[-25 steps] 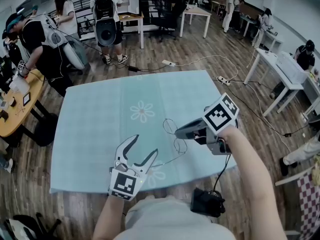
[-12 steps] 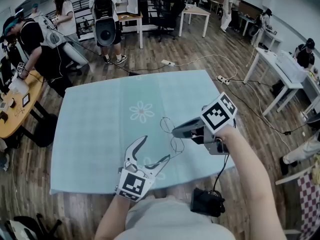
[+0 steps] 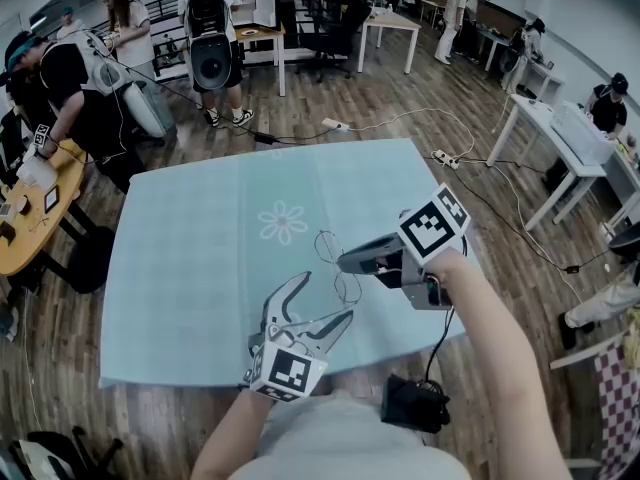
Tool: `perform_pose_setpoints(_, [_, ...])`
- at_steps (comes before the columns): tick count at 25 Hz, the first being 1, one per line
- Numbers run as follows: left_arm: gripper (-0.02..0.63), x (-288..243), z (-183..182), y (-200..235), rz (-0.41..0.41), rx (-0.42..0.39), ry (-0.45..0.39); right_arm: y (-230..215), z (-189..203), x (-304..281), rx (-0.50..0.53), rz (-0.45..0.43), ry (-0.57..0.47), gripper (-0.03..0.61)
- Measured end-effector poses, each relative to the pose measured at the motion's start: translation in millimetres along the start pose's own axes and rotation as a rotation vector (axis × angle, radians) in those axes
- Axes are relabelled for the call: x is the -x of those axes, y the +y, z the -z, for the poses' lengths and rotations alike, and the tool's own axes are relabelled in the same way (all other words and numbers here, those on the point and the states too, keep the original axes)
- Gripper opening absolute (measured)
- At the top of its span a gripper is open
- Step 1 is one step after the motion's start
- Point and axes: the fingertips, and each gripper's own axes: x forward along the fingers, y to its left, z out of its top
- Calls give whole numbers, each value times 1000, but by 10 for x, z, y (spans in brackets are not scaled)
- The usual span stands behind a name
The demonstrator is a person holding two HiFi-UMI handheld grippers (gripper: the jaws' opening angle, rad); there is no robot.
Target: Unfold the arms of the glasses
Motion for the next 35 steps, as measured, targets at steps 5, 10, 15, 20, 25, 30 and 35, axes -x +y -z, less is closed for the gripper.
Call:
perform_pose_setpoints(5, [391,7,-14,46,-32,-8,-7,-30,37,-7,2,16,20,14])
perform_pose_setpoints(10, [391,65,-20,76,-43,-9,-19,-94,55,-4,0,41,29,14])
perform_pose_setpoints(15, [391,190,-64,108,-52,-2,-35,-143,74,18,-13,70,34,14])
perform_pose_setpoints(20, [391,304,-60,214,-72,-5,-45,-191,66,24,-28,92,44,14])
perform_pose_setpoints(25, [391,407,-11,264,-89,-15,-48,-245,133,27,-41,133,77,14])
perform_pose_setpoints(30, [391,512,-38,344,-119,-2,-65,-324,209,44,-59,148,92,14])
perform_pose_setpoints(35, [391,575,-3,470,-147,8,-58,-390,231,42,-82,138,106,14])
